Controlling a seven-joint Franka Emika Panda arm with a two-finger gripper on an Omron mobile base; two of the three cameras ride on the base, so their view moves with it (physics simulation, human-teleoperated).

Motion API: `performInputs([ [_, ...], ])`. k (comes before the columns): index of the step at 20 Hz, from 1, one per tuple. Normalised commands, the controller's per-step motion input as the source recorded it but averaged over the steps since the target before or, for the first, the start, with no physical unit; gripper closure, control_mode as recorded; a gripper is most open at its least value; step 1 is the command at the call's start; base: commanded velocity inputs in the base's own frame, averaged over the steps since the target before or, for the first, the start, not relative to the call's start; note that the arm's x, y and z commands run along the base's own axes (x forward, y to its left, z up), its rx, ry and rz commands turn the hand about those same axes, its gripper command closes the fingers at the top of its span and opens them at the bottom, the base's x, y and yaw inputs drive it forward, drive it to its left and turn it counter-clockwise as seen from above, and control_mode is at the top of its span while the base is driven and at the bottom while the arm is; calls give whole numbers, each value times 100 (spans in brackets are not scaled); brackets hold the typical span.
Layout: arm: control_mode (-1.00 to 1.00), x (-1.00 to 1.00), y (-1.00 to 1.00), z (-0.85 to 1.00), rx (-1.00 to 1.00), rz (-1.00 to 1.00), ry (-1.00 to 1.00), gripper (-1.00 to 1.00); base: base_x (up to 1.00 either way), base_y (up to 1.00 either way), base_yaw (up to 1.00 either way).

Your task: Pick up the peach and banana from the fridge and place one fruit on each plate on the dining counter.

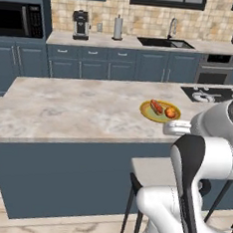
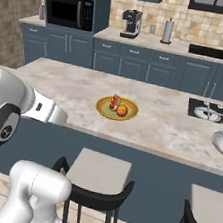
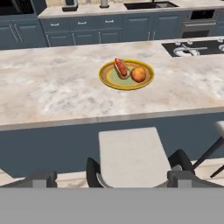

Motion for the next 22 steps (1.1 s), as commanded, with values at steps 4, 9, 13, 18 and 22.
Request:
performInputs([
  [4, -100, -1, 0, -3, 0, 0, 0, -100, 0, 0, 0],
  [9, -100, -25, 0, -14, 0, 0, 0, -100, 0, 0, 0],
  [13, 100, 0, 0, 0, 0, 0, 0, -100, -46, 0, -6],
  [18, 100, 0, 0, 0, 0, 0, 0, -100, -40, 0, -31],
  [22, 100, 0, 0, 0, 0, 0, 0, -100, -38, 0, -58],
])
